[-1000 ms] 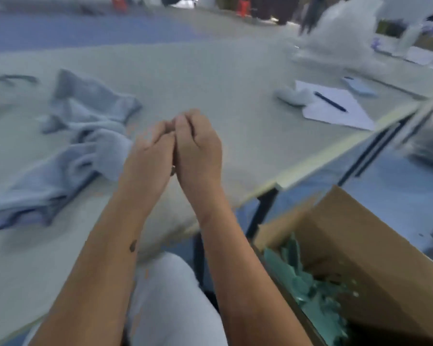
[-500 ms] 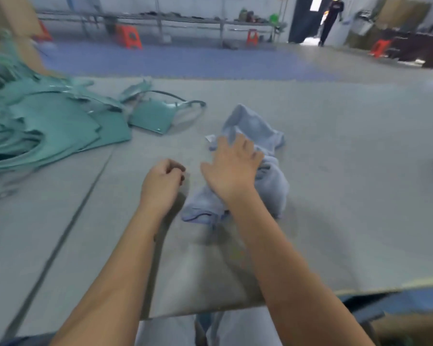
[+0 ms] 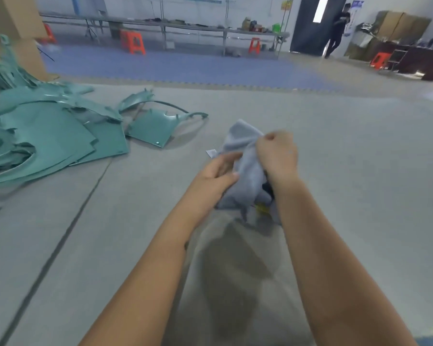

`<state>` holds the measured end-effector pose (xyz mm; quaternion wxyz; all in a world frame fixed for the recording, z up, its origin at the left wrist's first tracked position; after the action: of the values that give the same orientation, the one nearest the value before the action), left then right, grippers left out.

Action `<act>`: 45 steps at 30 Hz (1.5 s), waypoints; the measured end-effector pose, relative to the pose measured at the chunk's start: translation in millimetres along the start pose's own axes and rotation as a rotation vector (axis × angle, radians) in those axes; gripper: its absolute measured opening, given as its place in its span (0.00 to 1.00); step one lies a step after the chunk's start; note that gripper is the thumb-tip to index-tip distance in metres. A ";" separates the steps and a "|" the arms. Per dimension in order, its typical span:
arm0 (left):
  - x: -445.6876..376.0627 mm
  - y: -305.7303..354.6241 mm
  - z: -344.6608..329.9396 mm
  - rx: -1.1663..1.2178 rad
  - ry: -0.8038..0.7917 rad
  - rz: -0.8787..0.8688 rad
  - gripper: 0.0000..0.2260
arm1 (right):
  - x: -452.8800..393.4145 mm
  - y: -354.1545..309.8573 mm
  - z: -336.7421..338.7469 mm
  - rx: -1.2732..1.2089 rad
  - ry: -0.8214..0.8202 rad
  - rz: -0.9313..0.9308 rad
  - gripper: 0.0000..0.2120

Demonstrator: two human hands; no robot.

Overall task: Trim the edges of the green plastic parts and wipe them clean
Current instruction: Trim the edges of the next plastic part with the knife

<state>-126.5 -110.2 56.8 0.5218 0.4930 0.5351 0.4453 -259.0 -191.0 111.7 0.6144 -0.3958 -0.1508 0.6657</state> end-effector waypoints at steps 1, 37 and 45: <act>-0.7 12.6 -7.4 0.000 -0.080 -0.079 0.21 | -9.4 -0.7 18.3 -0.130 0.146 -0.023 0.09; 18.8 -31.6 165.7 -1.116 0.513 0.139 0.11 | 47.8 8.7 -71.3 0.452 -0.636 0.128 0.03; 17.5 -33.2 167.4 -1.113 0.510 0.138 0.10 | 43.3 -40.8 -109.2 -0.315 -0.259 0.127 0.05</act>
<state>39.0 -103.0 12.0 0.5264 0.0580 0.2971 0.7945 -149.7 -173.5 54.8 0.4772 -0.4069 -0.3052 0.7166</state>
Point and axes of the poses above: each hand's wrist, its own x-axis away from the middle knuckle, its own z-axis out of the back of the hand, y = z × x, the point moved 9 cm from there along -x, towards the middle knuckle, and after that the axes turned 4 degrees about z, right-handed, at the moved point
